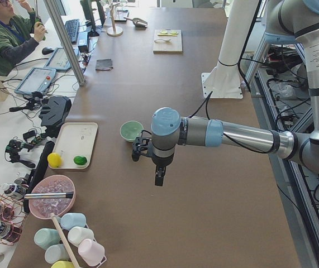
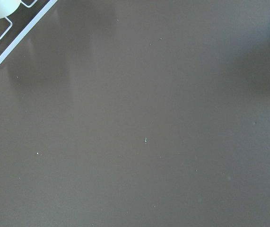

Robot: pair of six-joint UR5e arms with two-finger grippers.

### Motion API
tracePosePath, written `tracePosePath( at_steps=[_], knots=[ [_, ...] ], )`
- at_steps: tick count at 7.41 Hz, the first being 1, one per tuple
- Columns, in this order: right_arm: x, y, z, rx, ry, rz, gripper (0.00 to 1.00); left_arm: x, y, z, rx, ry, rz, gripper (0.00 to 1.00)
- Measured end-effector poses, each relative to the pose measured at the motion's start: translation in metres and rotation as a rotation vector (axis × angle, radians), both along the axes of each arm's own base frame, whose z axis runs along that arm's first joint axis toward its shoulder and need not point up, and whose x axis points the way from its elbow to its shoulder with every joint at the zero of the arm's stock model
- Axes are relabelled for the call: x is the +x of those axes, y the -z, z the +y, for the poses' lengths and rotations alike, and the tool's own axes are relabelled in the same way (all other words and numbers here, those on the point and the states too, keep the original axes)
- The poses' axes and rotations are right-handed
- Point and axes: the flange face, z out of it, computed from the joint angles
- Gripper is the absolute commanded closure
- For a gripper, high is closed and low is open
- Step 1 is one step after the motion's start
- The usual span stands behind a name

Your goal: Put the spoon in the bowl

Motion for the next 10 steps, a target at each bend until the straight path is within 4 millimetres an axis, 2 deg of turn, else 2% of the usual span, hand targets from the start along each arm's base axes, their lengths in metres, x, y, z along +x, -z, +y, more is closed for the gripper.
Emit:
tracePosePath(
  at_steps=[4,6,10],
  knots=[
    [0.000,0.000,0.000,-0.001,0.000,0.000,0.00,0.000,0.004,-0.001,0.011,0.001,-0.002,0.01],
    [-0.001,0.000,0.000,-0.003,-0.001,-0.009,0.00,-0.001,0.009,-0.011,0.027,0.002,-0.008,0.01],
    [-0.003,0.026,-0.015,0.187,-0.014,-0.049,0.00,-0.003,0.056,-0.051,0.158,0.014,-0.004,0.01]
  ],
)
